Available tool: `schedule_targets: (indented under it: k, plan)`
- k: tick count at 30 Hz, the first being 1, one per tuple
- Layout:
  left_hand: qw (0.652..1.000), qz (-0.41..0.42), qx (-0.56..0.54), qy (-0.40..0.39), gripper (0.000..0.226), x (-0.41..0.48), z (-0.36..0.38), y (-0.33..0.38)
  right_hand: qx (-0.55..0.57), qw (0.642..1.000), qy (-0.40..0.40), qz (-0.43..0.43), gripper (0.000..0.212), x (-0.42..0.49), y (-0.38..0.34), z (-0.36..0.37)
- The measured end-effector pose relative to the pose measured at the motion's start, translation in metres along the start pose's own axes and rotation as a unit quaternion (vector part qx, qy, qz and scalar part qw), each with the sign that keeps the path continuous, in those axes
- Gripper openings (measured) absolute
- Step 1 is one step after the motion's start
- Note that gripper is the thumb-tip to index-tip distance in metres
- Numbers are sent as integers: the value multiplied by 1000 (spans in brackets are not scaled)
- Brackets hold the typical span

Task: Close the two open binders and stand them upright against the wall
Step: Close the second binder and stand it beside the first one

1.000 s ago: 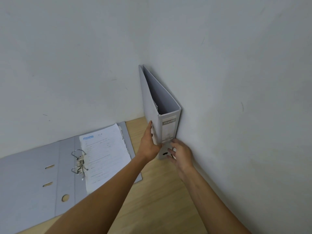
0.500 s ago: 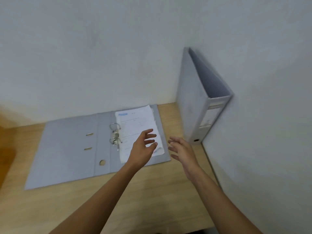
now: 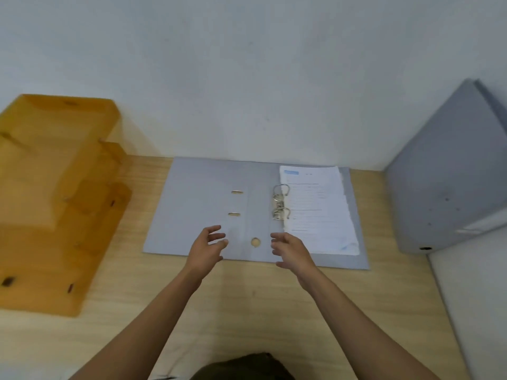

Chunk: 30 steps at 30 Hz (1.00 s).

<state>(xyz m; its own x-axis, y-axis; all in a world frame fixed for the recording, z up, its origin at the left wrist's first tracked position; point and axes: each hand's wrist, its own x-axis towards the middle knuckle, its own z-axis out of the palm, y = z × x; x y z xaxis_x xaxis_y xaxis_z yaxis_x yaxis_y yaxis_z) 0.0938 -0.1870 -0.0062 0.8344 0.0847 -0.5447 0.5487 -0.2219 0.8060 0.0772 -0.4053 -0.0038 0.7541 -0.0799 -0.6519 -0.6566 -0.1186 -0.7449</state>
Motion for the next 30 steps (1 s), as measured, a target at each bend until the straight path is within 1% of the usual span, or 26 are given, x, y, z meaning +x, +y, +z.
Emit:
schedule_targets:
  k: [3,7,10,14,19,21,23,25,30]
  plan:
    - [999,-29,13,41,46,15,-46,-19,-27,1000,-14,7,38,17,-4,38]
    - [990,-71,48,114,53,36,-99,-39,-69,997,-33,20,44,32,-5,80]
    - [980,-107,72,153,62,53,-129,-52,-92,995,-39,24,45,42,-5,102]
    - [973,-145,75,165,73,72,-146,-60,-107,993,-46,20,50,48,-7,119]
    - [976,-147,17,158,75,80,-153,-59,-144,988,-56,6,48,51,-5,130]
    - [975,-153,-15,161,71,80,-159,-58,-152,987,-55,-5,47,51,-6,133]
    - [980,-135,-60,136,60,80,-163,-55,-142,988,-54,-12,45,50,-10,136]
    - [987,-95,-83,98,49,75,-162,-46,-120,991,-54,-15,45,47,-19,139]
    - [995,2,-75,66,41,58,-153,-7,-88,992,-79,-41,45,34,-52,148]
